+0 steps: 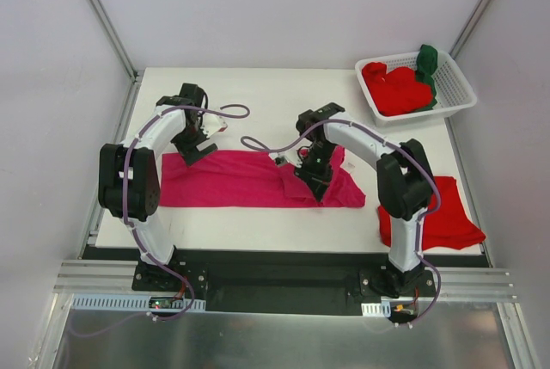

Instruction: Fold and stack the t-shirts

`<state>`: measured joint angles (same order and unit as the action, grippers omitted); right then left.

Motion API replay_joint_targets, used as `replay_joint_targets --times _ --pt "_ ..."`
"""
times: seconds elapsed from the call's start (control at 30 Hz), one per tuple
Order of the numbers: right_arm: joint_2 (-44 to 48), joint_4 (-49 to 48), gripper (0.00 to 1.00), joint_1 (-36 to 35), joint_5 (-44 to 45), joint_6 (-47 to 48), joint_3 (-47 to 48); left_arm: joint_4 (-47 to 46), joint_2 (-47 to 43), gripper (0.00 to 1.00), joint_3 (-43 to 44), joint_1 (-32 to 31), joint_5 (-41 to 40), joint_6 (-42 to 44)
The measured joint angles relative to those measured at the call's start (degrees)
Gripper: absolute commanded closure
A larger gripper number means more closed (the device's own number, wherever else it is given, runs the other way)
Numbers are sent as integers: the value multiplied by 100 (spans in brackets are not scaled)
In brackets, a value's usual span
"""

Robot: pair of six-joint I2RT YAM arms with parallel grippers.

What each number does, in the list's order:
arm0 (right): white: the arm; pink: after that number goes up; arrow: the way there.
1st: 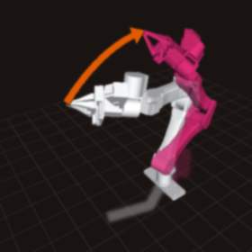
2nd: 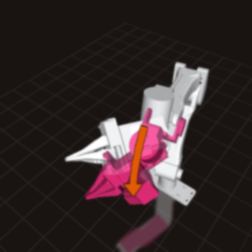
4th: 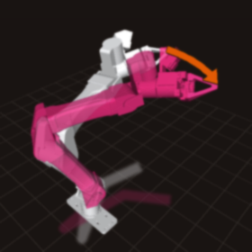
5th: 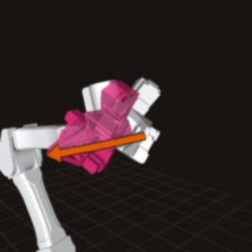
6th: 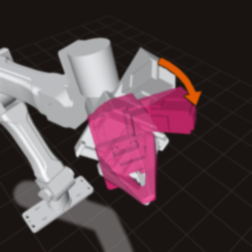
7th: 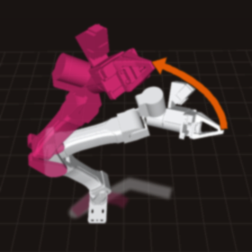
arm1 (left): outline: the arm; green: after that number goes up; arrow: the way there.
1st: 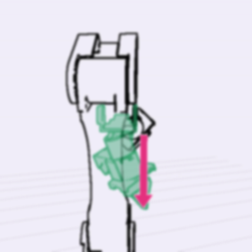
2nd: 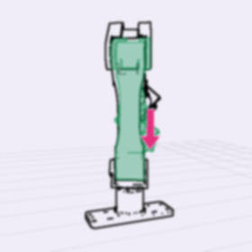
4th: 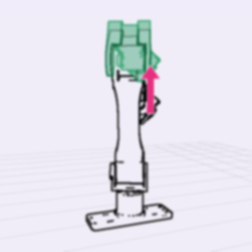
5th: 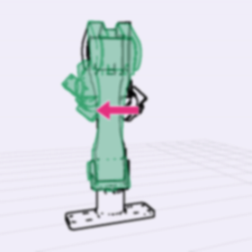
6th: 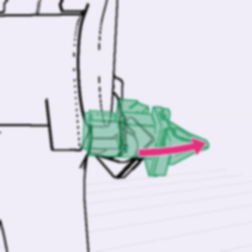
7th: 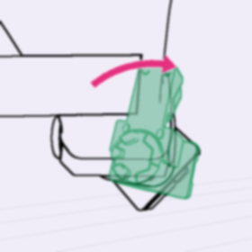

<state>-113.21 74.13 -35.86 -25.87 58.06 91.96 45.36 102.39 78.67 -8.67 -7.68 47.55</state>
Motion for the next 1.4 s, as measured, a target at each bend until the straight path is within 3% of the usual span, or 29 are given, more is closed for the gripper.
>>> replay_joint_targets --times 0.1,0.3,0.33,0.4,0.43,0.73,1.07,1.2,1.4 --pt "4 13 98 -68 -9 52 -149 -2 0 1 0 0 0 0" --pt "15 31 63 -149 20 129 -374 0 -9 1 -9 0 0 0" --pt "28 26 42 -153 42 131 -398 2 -13 1 -11 0 0 0" --pt "92 4 21 -155 122 109 -446 -2 -31 1 -22 0 0 0" --pt "140 -20 4 -155 179 103 -468 -2 -46 1 -37 0 -2 0" --pt "857 -1043 4 -146 1331 -328 -595 15 -297 1 -76 -155 20 -26" --pt "699 -1740 4 391 2267 -721 -557 313 -417 1 649 -1314 977 -219" --pt "393 -2006 4 553 2350 -811 -549 354 -424 1 269 -1377 1318 -310" --pt "81 -2463 4 527 2319 -833 -549 267 -570 1 -966 -1333 1576 -350"
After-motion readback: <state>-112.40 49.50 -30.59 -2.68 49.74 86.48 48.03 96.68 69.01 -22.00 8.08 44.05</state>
